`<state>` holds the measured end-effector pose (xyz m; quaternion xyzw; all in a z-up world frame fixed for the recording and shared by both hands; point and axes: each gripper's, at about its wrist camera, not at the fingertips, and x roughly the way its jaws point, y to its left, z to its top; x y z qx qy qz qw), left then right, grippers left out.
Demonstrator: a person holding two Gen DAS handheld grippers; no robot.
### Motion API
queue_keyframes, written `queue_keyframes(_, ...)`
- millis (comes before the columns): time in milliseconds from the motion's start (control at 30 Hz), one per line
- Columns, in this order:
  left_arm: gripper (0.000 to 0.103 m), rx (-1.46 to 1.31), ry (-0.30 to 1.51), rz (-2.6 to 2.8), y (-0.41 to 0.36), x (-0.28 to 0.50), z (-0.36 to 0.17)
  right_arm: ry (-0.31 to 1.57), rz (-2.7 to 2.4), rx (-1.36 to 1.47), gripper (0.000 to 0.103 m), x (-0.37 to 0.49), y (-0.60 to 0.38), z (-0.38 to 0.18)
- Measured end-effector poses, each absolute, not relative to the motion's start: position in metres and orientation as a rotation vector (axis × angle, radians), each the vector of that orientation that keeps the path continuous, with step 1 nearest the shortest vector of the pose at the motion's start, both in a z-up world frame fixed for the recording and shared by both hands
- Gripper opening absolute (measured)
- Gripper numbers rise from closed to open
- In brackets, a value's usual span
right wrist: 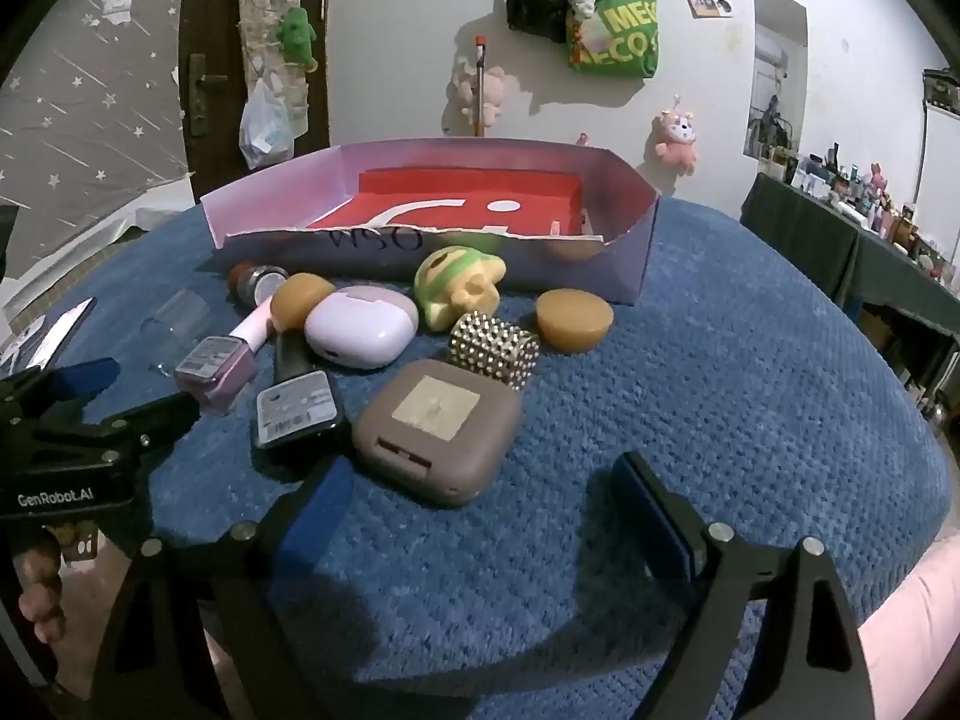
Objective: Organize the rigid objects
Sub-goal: 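Grasp the clear plastic cup with the left tool while the right tool grasps the taupe square case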
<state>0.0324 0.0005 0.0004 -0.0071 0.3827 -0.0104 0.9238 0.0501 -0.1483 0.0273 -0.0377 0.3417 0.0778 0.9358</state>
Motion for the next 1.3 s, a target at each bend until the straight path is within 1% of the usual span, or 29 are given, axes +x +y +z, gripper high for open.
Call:
queue_keyframes(133, 0.101, -0.015, 0.783, -0.021, 0.001, 0.037, 0.002, 0.696, 0.161, -0.078, 0.089, 0.054, -0.148, 0.028)
queue_keyframes(200, 0.099, -0.013, 0.783, -0.025, 0.001, 0.040, 0.002, 0.695, 0.168, -0.079, 0.085, 0.056, -0.147, 0.028)
queue_keyframes(367, 0.092, -0.030, 0.787, -0.031, 0.003, 0.045, 0.005, 0.691, 0.182, -0.086, 0.081, 0.060, -0.142, 0.031)
queue_keyframes(600, 0.089, -0.038, 0.788, -0.029, 0.003, 0.061, 0.007, 0.697, 0.209, -0.062, 0.081, 0.071, -0.137, 0.029)
queue_keyframes(633, 0.086, -0.038, 0.787, -0.030, 0.003, 0.062, 0.007, 0.697, 0.213, -0.063, 0.081, 0.071, -0.136, 0.028)
queue_keyframes(700, 0.082, -0.036, 0.784, -0.033, 0.002, 0.063, 0.007, 0.702, 0.221, -0.077, 0.076, 0.072, -0.136, 0.028)
queue_keyframes(733, 0.077, -0.037, 0.783, -0.034, 0.003, 0.064, 0.008, 0.704, 0.228, -0.078, 0.074, 0.071, -0.135, 0.028)
queue_keyframes(767, 0.066, -0.038, 0.781, -0.036, 0.003, 0.065, 0.008, 0.701, 0.235, -0.082, 0.071, 0.070, -0.134, 0.028)
queue_keyframes(800, 0.061, -0.034, 0.779, -0.036, 0.003, 0.066, 0.009, 0.705, 0.239, -0.092, 0.067, 0.070, -0.133, 0.029)
queue_keyframes(833, 0.051, -0.031, 0.777, -0.035, 0.003, 0.066, 0.010, 0.695, 0.237, -0.115, 0.065, 0.069, -0.131, 0.030)
queue_keyframes(867, 0.046, -0.032, 0.777, -0.035, 0.003, 0.067, 0.010, 0.691, 0.244, -0.121, 0.063, 0.068, -0.129, 0.030)
queue_keyframes(933, 0.037, -0.039, 0.775, -0.036, 0.006, 0.068, 0.010, 0.683, 0.238, -0.135, 0.062, 0.067, -0.127, 0.030)
queue_keyframes(1133, 0.037, -0.054, 0.780, -0.046, 0.011, 0.069, 0.011, 0.746, 0.219, -0.184, 0.062, 0.069, -0.128, 0.030)
queue_keyframes(1300, 0.037, -0.055, 0.774, -0.053, 0.011, 0.065, 0.015, 0.691, 0.229, -0.145, 0.062, 0.063, -0.130, 0.037)
